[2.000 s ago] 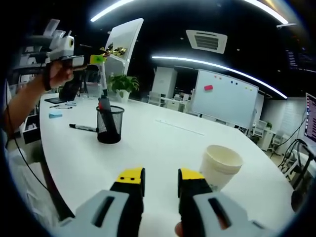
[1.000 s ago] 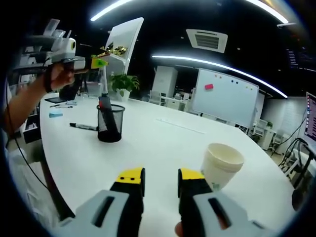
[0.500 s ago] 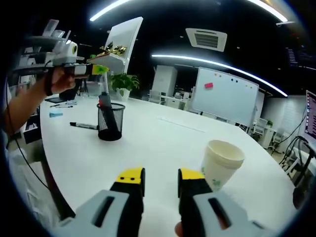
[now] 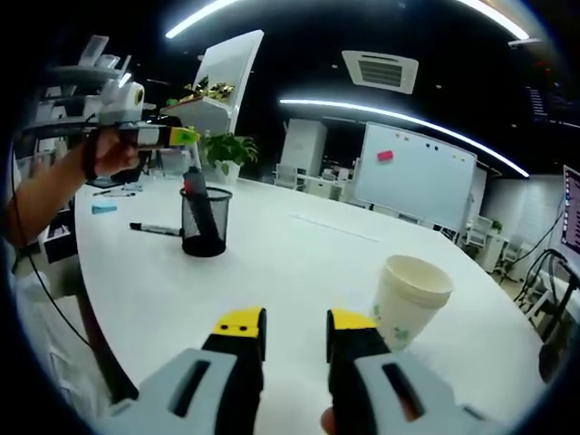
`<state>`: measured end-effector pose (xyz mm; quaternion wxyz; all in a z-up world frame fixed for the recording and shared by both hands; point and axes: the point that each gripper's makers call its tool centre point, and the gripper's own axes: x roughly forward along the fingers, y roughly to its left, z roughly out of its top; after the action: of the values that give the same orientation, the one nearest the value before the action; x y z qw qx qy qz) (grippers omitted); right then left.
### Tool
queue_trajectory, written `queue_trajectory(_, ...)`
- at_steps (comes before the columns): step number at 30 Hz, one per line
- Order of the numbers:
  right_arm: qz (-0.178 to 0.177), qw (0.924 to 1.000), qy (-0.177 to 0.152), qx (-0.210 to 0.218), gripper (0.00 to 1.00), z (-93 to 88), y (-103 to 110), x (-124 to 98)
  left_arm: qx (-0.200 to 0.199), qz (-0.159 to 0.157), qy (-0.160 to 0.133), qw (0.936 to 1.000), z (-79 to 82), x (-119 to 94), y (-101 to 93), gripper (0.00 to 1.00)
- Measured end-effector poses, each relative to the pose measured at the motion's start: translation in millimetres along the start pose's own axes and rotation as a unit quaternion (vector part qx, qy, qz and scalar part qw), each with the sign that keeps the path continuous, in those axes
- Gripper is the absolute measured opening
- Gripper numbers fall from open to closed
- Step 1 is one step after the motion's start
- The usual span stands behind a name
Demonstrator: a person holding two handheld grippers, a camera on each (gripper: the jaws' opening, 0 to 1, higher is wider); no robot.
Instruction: Place the scattered laser pointers and whiteboard markers into the pen holder and stack the scattered paper cups together
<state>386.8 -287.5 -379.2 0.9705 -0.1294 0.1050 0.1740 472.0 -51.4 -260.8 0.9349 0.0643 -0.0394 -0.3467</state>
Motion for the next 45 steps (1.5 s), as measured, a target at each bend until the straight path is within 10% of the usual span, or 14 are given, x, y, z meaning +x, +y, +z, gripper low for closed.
queue_trajectory(45, 0.006, 1.0, -0.002, -0.002, 0.27, 3.2, 0, 1, 0.021, -0.024, 0.067, 0.9972, -38.8, 6, -12.2, 0.11)
